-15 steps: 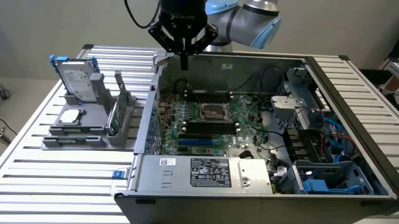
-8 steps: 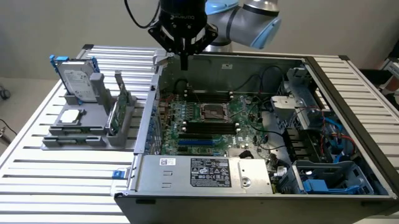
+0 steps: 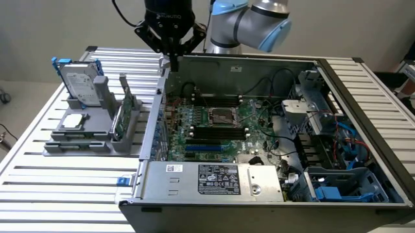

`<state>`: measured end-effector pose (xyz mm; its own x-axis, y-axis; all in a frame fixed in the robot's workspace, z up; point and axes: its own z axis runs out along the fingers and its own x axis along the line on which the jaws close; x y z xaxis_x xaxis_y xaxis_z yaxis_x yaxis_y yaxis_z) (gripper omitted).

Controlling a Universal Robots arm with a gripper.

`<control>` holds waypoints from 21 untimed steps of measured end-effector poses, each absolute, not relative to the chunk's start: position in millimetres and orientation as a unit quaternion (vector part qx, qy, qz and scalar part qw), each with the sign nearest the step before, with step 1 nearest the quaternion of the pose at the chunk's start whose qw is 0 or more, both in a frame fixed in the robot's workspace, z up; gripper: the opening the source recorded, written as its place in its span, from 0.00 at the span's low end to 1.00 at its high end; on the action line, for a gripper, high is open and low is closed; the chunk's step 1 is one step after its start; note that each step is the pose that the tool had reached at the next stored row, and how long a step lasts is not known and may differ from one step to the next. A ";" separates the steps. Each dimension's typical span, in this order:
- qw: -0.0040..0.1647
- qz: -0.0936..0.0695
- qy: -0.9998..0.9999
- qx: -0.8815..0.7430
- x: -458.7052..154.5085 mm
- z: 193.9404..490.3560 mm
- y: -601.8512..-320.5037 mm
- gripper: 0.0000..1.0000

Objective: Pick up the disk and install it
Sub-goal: 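Reach for the disk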

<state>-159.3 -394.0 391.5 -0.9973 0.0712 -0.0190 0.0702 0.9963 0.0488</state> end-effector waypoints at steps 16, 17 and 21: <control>0.010 0.022 0.999 0.035 -232.2 385.0 -369.0 0.11; 0.010 0.022 0.999 0.035 -236.9 384.5 -367.1 0.11; 0.011 0.018 0.999 0.035 -254.8 382.1 -359.5 0.11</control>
<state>-254.8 -359.5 382.1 -0.9973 0.0709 -0.0199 0.0702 0.9969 0.0358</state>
